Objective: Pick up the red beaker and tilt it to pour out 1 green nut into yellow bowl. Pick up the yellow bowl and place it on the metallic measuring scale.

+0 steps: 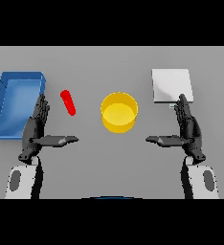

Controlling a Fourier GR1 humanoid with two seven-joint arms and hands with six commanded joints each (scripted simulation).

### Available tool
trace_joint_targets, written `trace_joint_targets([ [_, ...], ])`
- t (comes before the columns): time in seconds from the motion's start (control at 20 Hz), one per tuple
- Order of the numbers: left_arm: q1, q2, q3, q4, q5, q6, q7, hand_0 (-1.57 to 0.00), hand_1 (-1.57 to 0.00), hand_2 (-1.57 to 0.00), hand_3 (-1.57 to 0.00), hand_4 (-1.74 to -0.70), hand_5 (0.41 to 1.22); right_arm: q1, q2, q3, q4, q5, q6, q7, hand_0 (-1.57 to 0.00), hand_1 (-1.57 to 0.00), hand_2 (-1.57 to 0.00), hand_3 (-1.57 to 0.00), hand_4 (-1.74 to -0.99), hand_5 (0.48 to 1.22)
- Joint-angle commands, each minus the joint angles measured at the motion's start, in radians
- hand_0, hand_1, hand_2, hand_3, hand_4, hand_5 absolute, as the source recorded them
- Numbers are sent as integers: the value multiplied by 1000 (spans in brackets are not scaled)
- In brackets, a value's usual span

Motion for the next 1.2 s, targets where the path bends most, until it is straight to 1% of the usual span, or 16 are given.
trace_joint_targets([
  [0.0, 1, 0, 0, -1, 1, 0, -1, 1, 1, 1, 1, -1204, 652, -2, 1, 0, 1, 0, -2, 1, 1, 1, 1, 1, -1245, 681],
  [0.2, 11, 2, -1, -8, 2, -3, -3, 1, 1, 1, 1, -1204, 652, -17, 8, 3, 12, 7, -9, 6, 1, 1, 1, 1, -1245, 681],
  [0.25, 17, -7, -12, -9, -6, -1, -6, 1, 1, 1, 1, -1204, 652, -22, 19, 12, 21, 15, -13, 3, 1, 1, 1, 1, -1245, 681],
  [0.3, 51, 28, -41, -50, -51, -11, -16, 1, 1, 1, 1, -1204, 652, 13, -30, 49, -28, 113, -34, -74, 1, 1, 1, 1, -1245, 681],
  [0.35, 77, 51, -58, -91, -74, -18, -13, 1, 1, 1, 1, -1207, 649, 50, -50, 85, -62, 182, -46, -110, 1, 1, 1, 1, -1242, 678],
  [0.45, 95, 67, -85, -140, -105, -19, 21, 1, 1, 1, 1, -1218, 654, 65, -64, 117, -87, 246, -58, -99, 1, 1, 1, 1, -1235, 679],
  [0.5, 115, 63, -105, -160, -121, -21, 28, 1, 1, 1, 1, -1223, 658, 75, -68, 119, -99, 257, -62, -96, 1, 1, 1, 1, -1235, 678],
  [0.55, 106, 65, -107, -166, -123, -19, 55, 1, 1, 1, 1, -1224, 660, 75, -61, 132, -100, 267, -61, -88, 1, 1, 1, 1, -1235, 678],
  [0.6, 106, 68, -107, -164, -129, -18, 54, 1, 1, 1, 1, -1226, 661, 72, -64, 130, -109, 264, -59, -84, 1, 1, 1, 1, -1241, 680],
  [0.65, 100, 69, -106, -160, -126, -22, 59, 1, 1, 1, 1, -1230, 662, 81, -72, 125, -117, 252, -49, -97, 1, 1, 1, 1, -1245, 681],
  [0.75, 78, 69, -115, -129, -140, -28, 64, 1, 1, 1, 1, -1254, 679, 88, -70, 129, -130, 241, -37, -91, 1, 1, 1, 1, -1254, 682],
  [0.8, 53, 67, -107, -88, -136, -32, 67, 1, 1, 1, 1, -1276, 691, 81, -63, 125, -119, 225, -31, -88, 1, 1, 1, 1, -1265, 680],
  [0.85, 32, 52, -110, -54, -134, -33, 55, 1, 1, 1, 1, -1301, 702, 90, -56, 129, -122, 221, -28, -101, 1, 1, 1, 1, -1275, 680],
  [0.9, 4, 53, -101, -31, -128, -35, 50, 1, 1, 1, 1, -1331, 713, 91, -53, 126, -116, 217, -30, -104, 1, 1, 1, 1, -1280, 679],
  [1.0, -38, 55, -92, 10, -129, -35, 55, 1, 1, 1, 1, -1370, 732, 95, -57, 125, -134, 206, -21, -111, 1, 1, 1, 1, -1296, 677],
  [1.15, -118, 56, -66, 106, -133, -28, 51, 1, 1, 1, 1, -1382, 739, 82, -62, 109, -126, 198, -27, -84, 1, 1, 1, 1, -1312, 681],
])
